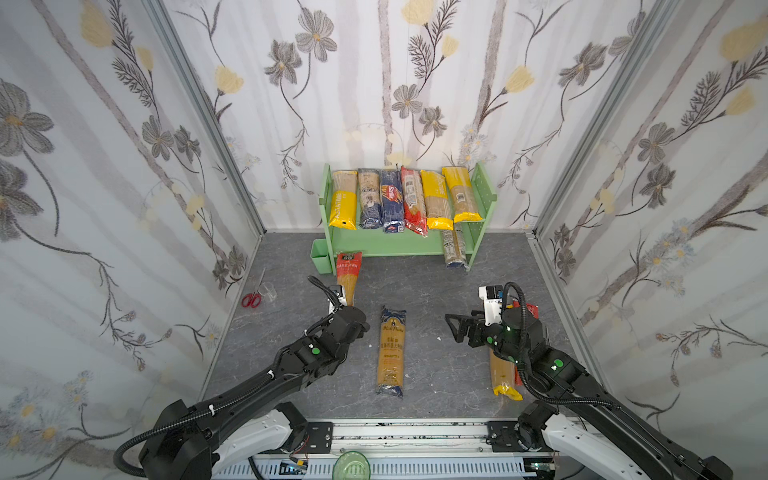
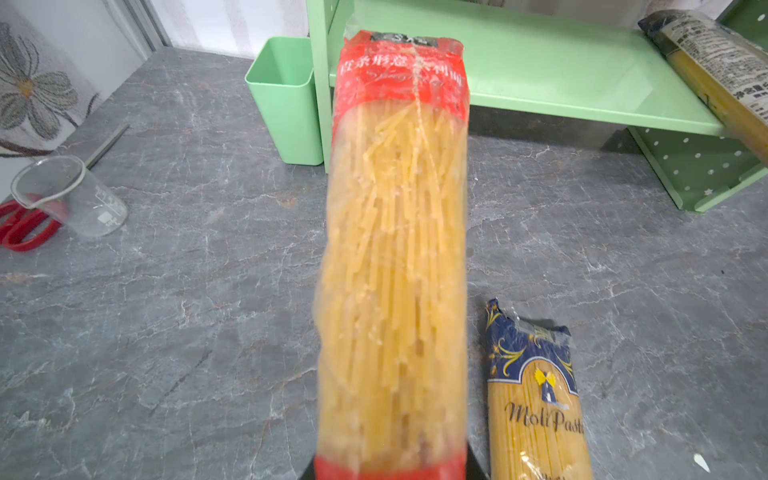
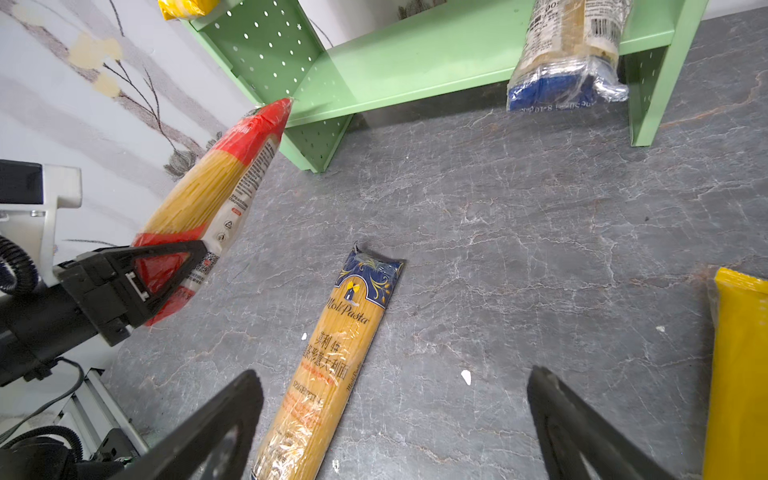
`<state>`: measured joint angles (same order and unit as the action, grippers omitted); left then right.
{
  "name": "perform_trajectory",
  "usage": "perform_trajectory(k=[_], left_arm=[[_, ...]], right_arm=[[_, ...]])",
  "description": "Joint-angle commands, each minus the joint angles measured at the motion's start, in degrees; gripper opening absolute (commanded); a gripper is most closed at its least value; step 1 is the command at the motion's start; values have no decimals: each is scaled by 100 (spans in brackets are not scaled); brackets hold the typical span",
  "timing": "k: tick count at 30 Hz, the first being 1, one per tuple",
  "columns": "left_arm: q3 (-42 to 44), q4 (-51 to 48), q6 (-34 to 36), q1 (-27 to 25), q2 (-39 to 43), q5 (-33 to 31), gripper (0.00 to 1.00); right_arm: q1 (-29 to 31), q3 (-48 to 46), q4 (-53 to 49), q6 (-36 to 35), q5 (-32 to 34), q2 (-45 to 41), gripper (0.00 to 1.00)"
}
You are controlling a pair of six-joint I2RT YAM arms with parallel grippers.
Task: Place and organize the pasta boxes and bags onto the shelf
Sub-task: 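Carry the red-ended pack upright with the left gripper to the lower shelf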
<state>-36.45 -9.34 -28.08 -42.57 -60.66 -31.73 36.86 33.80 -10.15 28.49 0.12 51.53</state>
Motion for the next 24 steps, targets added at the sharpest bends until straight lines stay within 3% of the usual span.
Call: perform_trajectory(k=[1, 14, 24], left_arm=[[-253, 1139, 399, 195, -236, -68, 0], [-713, 2476, 918, 1102, -1453, 649, 0], [-1585, 2928, 1170, 1449, -2699, 940, 0]], right_arm=[[14, 141, 277, 22, -100, 92, 100], [6, 626, 367, -181, -64, 782, 100], [-102, 1074, 404, -351, 59, 1284, 100]])
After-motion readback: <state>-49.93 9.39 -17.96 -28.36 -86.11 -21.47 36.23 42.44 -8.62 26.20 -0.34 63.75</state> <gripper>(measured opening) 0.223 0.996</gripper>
